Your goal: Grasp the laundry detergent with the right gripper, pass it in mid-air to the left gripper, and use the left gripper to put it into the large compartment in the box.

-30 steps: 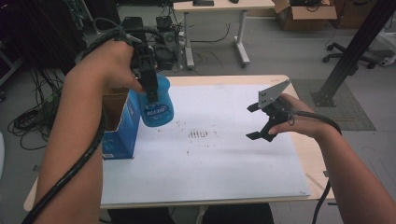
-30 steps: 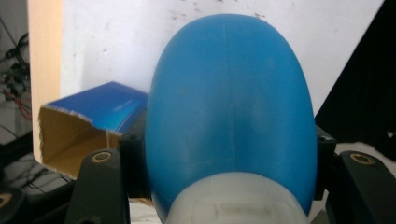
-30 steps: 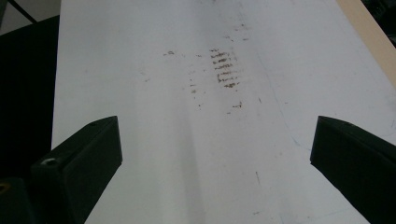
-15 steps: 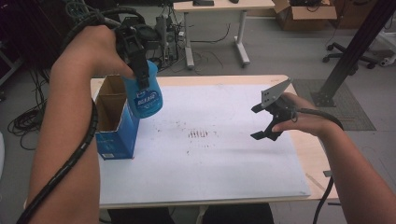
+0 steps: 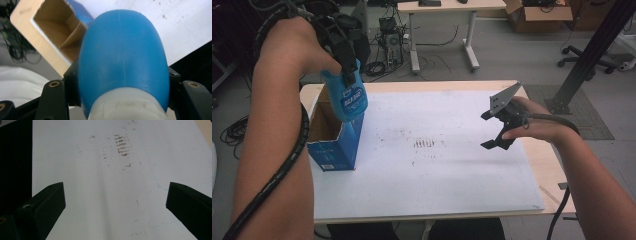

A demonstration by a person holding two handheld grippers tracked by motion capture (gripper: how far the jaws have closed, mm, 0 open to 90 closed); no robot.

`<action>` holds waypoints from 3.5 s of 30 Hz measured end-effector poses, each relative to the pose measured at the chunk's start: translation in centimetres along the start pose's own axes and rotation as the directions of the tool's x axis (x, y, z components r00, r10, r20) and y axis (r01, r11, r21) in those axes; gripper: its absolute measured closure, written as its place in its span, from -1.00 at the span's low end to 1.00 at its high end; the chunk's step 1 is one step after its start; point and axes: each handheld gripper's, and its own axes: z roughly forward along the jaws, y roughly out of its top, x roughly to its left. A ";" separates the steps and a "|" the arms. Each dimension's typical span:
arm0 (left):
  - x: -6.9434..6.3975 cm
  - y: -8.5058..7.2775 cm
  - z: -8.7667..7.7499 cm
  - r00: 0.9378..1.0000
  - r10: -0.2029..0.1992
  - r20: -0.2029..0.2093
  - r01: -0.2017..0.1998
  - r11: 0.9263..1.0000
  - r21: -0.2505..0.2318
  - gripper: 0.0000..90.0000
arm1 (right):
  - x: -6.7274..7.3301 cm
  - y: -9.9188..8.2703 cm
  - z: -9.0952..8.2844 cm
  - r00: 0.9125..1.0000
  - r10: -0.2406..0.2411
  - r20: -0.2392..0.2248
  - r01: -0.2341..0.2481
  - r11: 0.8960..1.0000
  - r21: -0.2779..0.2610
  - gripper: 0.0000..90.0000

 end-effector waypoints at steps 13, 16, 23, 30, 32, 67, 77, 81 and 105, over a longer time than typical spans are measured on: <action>2.3 -1.1 -0.5 0.981 -0.194 0.007 0.193 0.981 0.015 -0.15 | 0.3 0.9 -0.1 0.999 -0.030 -0.013 0.030 0.999 0.039 -0.95; 3.0 -1.4 -0.7 0.965 -0.261 0.010 0.261 0.965 0.004 -0.15 | 0.3 1.0 -0.1 0.999 -0.035 -0.018 0.036 0.998 0.050 -0.95; 4.8 -2.1 -0.7 0.915 -0.404 -0.020 0.404 0.915 -0.020 -0.15 | 0.2 1.5 0.0 0.999 -0.041 -0.027 0.043 0.997 0.061 -0.94; 6.6 -3.2 -0.3 0.866 -0.499 0.017 0.500 0.866 -0.006 -0.15 | 0.0 2.0 0.0 0.998 -0.049 -0.048 0.053 0.994 0.095 -0.94; 6.9 -3.4 0.0 0.855 -0.518 0.021 0.518 0.855 0.006 -0.15 | -0.1 2.1 -0.1 0.997 -0.049 -0.051 0.055 0.993 0.107 -0.94; 7.9 -3.3 9.4 0.839 -0.542 0.037 0.537 0.838 0.090 -0.15 | -0.5 3.8 -0.9 0.994 0.009 -0.113 0.028 0.947 0.321 -0.92; 7.5 -2.9 13.0 0.843 -0.536 0.040 0.531 0.842 0.098 -0.15 | -0.5 3.8 -0.5 0.994 0.007 -0.113 0.030 0.948 0.317 -0.92; 7.5 -2.8 14.3 0.843 -0.536 0.048 0.529 0.842 0.108 -0.15 | -0.5 3.6 -0.5 0.994 0.011 -0.112 0.025 0.949 0.313 -0.92; 7.3 -3.1 21.1 0.854 -0.518 0.050 0.507 0.849 0.146 -0.15 | -0.7 2.8 -0.2 0.993 0.033 -0.112 0.005 0.945 0.326 -0.92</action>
